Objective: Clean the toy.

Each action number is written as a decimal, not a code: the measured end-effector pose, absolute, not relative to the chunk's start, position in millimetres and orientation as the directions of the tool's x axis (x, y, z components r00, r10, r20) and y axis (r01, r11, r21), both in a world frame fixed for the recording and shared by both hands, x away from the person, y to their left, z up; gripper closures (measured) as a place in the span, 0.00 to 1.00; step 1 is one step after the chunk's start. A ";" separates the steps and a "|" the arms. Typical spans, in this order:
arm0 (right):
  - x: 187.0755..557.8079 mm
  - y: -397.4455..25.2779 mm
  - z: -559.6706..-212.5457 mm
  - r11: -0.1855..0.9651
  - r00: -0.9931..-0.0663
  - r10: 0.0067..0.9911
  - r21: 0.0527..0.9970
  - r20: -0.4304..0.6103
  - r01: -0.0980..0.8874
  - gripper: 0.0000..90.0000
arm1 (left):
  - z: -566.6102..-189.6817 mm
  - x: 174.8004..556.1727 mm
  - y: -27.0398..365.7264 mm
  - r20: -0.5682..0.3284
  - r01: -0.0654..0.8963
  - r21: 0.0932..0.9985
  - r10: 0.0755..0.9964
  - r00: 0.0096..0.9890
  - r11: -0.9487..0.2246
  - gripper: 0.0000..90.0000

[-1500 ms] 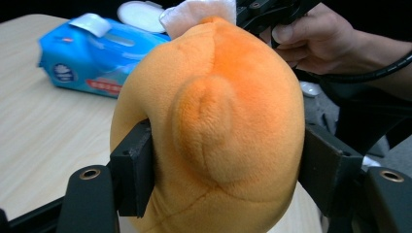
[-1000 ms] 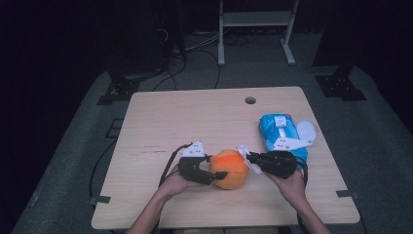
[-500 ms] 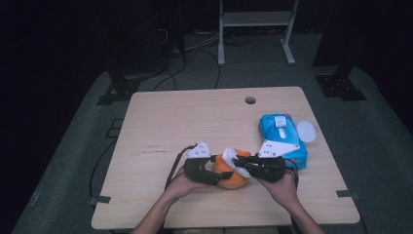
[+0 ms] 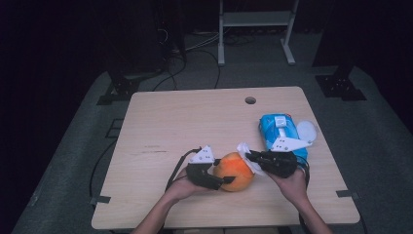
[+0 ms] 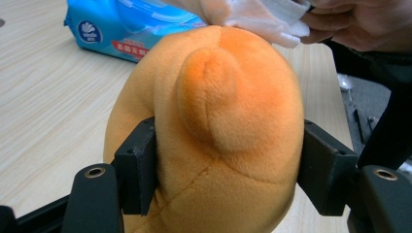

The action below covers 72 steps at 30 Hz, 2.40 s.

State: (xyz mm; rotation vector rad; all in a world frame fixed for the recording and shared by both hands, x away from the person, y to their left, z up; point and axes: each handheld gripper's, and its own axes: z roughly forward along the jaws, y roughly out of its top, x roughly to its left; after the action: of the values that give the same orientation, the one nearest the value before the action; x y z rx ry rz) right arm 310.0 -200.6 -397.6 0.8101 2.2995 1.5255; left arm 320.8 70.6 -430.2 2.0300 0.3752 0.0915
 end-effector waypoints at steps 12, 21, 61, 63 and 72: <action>304.6 -181.5 -393.3 0.323 -0.850 0.523 0.906 0.070 0.273 0.94 | -434.9 312.8 68.0 -0.066 0.186 0.877 0.272 0.960 -0.442 0.37; 305.0 -194.2 -401.4 0.304 -0.828 0.551 0.900 0.101 0.312 0.93 | -435.5 304.6 59.6 0.007 0.105 0.871 0.225 0.974 -0.480 0.36; 283.3 -183.2 -378.8 0.301 -0.882 0.462 0.919 0.094 0.255 0.93 | -436.8 310.5 60.3 -0.044 0.160 0.887 0.264 0.963 -0.434 0.36; 282.5 -179.2 -378.6 0.307 -0.887 0.453 0.919 0.089 0.249 0.93 | -436.6 310.6 58.9 -0.044 0.161 0.888 0.269 0.962 -0.431 0.36; 292.7 -179.3 -387.5 0.336 -0.876 0.474 0.901 0.089 0.274 0.93 | -436.7 310.5 60.2 -0.042 0.161 0.887 0.273 0.961 -0.433 0.36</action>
State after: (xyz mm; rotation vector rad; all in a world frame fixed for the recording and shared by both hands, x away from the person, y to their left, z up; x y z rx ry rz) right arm 292.7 -179.3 -387.5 0.6827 2.4065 1.5668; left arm 310.5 60.2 -436.7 2.0281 0.3082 0.1294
